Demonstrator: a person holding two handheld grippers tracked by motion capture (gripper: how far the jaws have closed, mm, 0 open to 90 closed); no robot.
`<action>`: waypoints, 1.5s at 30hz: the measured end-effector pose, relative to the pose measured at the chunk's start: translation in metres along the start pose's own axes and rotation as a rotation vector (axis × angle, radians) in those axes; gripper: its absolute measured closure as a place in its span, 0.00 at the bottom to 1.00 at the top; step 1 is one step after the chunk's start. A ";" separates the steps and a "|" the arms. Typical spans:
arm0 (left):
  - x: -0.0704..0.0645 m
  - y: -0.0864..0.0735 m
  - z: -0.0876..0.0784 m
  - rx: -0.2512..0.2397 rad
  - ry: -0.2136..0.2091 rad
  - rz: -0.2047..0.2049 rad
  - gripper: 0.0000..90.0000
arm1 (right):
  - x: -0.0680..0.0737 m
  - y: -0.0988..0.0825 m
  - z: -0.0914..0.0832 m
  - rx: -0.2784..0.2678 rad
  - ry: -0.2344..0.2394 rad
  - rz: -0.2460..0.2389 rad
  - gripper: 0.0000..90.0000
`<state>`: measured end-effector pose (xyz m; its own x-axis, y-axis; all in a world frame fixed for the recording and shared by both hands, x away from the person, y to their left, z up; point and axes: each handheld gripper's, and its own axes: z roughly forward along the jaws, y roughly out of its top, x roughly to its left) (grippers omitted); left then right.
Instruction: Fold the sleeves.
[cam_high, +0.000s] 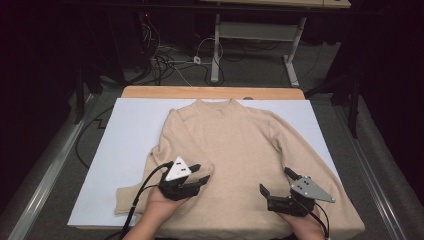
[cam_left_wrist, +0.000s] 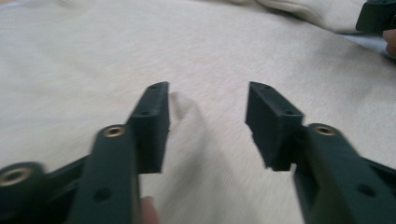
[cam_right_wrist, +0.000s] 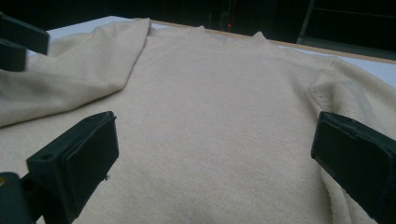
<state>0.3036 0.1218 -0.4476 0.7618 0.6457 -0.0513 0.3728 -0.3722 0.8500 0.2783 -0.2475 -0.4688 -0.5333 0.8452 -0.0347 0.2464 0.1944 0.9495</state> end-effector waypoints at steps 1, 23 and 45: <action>0.004 -0.004 -0.008 -0.004 0.022 -0.006 0.46 | 0.000 0.000 0.000 -0.001 -0.002 0.004 0.02; 0.047 -0.100 -0.083 0.160 0.245 -0.185 0.44 | 0.004 0.001 0.006 0.017 0.008 -0.010 0.02; 0.039 -0.092 -0.096 0.084 0.250 -0.103 0.88 | 0.002 0.002 0.000 0.000 -0.013 0.004 0.02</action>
<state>0.2482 0.2450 -0.4774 0.5673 0.8235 0.0040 0.4923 -0.3431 0.8000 0.2779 -0.2457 -0.4672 -0.5217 0.8524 -0.0346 0.2483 0.1906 0.9498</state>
